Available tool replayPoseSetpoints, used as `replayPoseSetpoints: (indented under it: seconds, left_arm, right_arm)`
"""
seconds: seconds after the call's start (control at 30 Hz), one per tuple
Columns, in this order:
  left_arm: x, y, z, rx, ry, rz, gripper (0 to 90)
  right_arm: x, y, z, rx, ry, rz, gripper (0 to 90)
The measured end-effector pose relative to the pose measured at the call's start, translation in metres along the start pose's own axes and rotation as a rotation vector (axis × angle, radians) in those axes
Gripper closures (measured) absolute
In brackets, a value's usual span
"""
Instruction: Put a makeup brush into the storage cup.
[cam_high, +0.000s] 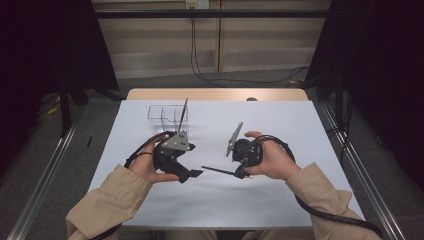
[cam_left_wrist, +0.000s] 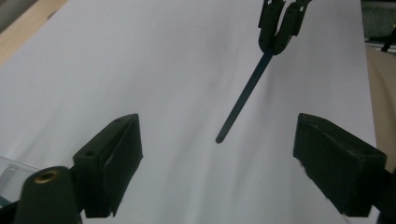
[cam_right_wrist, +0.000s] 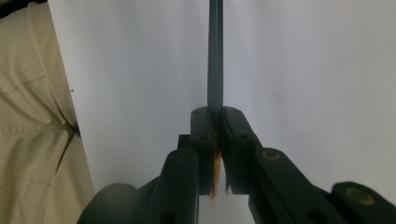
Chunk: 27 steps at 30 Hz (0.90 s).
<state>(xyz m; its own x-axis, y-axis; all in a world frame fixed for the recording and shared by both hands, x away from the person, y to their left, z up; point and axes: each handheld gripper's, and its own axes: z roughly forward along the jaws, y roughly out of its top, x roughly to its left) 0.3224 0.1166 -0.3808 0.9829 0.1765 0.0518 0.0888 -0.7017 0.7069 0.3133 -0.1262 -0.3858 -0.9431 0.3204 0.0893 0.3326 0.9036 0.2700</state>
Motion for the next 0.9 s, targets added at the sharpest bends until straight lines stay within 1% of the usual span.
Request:
replayPoseSetpoints:
  seconds: [0.07,0.1,0.17,0.23,0.27,0.3,0.33,0.37,0.4,0.43,0.47,0.5,0.53,0.57,0.6,0.63,0.73,0.87,0.9]
  left_arm:
    - [0.000,0.004,0.000,0.018,-0.011,0.003,19.8]
    - [0.000,0.006,0.000,0.029,-0.020,0.014,21.6]
    - [0.000,0.010,0.000,0.051,-0.026,0.024,25.0]
    - [-0.001,0.014,0.001,0.076,-0.037,0.027,27.3]
    - [-0.001,0.016,0.002,0.089,-0.042,0.037,29.1]
    - [-0.002,0.017,0.003,0.104,-0.038,0.044,30.6]
    - [-0.002,0.019,0.004,0.120,-0.042,0.061,31.0]
    - [-0.002,0.019,0.005,0.121,-0.054,0.072,32.9]
    - [-0.002,0.020,0.006,0.128,-0.066,0.077,33.9]
    - [-0.003,0.021,0.008,0.130,-0.068,0.083,34.9]
    - [-0.003,0.022,0.009,0.149,-0.070,0.083,35.9]
    - [-0.003,0.023,0.010,0.170,-0.075,0.083,38.7]
    - [-0.003,0.024,0.012,0.183,-0.069,0.087,42.1]
    - [-0.003,0.025,0.013,0.193,-0.073,0.085,41.9]
    - [-0.003,0.025,0.014,0.198,-0.072,0.089,41.9]
    - [-0.003,0.026,0.015,0.205,-0.080,0.082,42.1]
    - [-0.003,0.026,0.018,0.221,-0.084,0.083,44.3]
    - [-0.003,0.026,0.021,0.240,-0.098,0.083,51.5]
    - [-0.003,0.026,0.021,0.251,-0.096,0.093,53.7]
  right_arm:
    - [0.000,0.000,0.000,0.001,0.012,-0.008,84.1]
    - [0.001,0.000,0.000,-0.001,0.010,-0.005,84.1]
    - [0.001,0.001,0.000,0.004,0.008,-0.016,84.1]
    - [0.001,0.001,0.000,0.000,0.011,-0.024,84.1]
    - [0.001,0.001,0.000,0.000,0.011,-0.023,84.1]
    - [0.001,0.001,-0.001,0.002,0.009,-0.017,84.1]
    - [0.001,0.001,-0.001,0.001,0.009,-0.016,84.1]
    - [0.001,0.001,-0.001,-0.001,0.009,-0.021,84.1]
    - [0.002,0.001,-0.001,-0.004,0.005,-0.016,84.1]
    - [0.002,0.000,-0.001,-0.004,0.007,-0.015,84.1]
    - [0.002,0.000,-0.002,-0.003,0.010,-0.016,84.1]
    - [0.001,0.000,-0.002,-0.005,0.006,-0.019,84.1]
    - [0.002,0.000,-0.002,-0.006,0.007,-0.019,84.1]
    - [0.002,0.000,-0.002,-0.003,0.010,-0.022,84.1]
    - [0.002,0.000,-0.002,-0.003,0.008,-0.021,84.1]
    - [0.002,0.000,-0.002,-0.006,0.006,-0.021,84.1]
    - [0.003,0.001,-0.003,-0.008,0.002,-0.026,84.1]
    - [0.004,0.002,-0.004,-0.014,0.009,-0.036,84.1]
    - [0.004,0.002,-0.004,-0.014,0.013,-0.038,84.1]
